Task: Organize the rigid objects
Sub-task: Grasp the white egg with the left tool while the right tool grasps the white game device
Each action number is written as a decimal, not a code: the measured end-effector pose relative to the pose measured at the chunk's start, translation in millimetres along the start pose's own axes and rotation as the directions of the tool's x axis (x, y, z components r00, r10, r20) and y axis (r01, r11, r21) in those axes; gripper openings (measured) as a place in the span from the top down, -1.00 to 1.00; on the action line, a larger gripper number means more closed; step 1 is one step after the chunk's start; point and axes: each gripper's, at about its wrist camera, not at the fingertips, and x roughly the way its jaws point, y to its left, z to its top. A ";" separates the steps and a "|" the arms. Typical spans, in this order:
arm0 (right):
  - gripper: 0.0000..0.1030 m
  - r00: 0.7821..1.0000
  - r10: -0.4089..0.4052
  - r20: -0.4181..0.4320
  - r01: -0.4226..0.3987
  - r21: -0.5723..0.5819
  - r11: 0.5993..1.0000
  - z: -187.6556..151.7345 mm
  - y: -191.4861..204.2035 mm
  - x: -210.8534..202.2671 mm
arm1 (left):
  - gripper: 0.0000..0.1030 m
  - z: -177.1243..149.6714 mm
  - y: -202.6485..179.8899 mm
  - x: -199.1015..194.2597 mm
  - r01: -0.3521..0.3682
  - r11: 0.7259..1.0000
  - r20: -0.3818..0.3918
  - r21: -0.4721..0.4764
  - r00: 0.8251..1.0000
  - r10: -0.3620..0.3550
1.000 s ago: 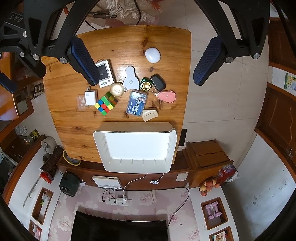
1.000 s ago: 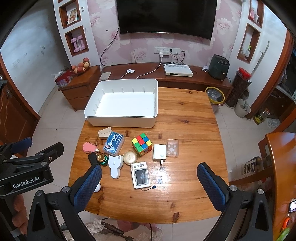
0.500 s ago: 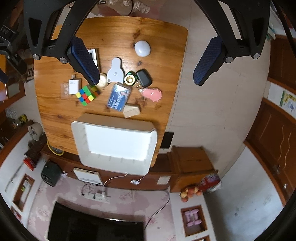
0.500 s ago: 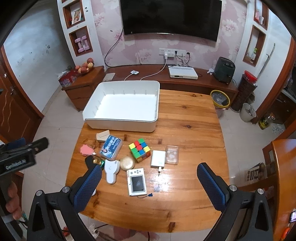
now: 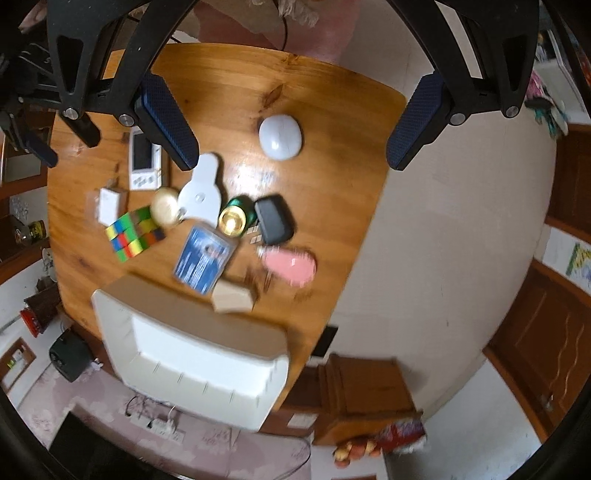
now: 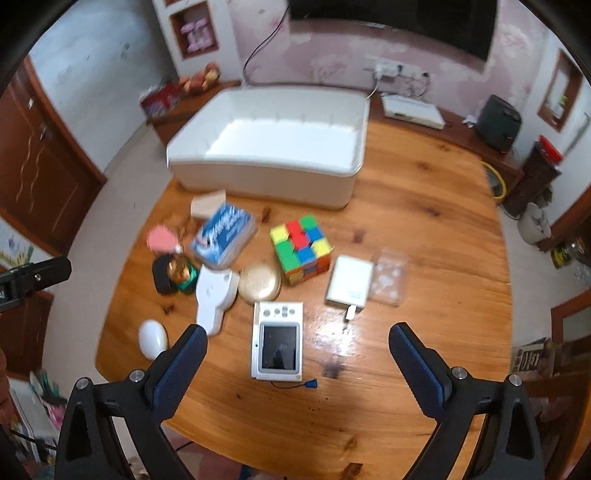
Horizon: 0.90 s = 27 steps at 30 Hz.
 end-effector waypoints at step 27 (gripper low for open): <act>-0.59 0.976 0.000 -0.216 -0.016 -0.073 0.997 -37.0 6.7 127.1 | -0.84 -48.5 7.3 133.7 -0.063 0.988 -0.210 -0.140 0.977 0.033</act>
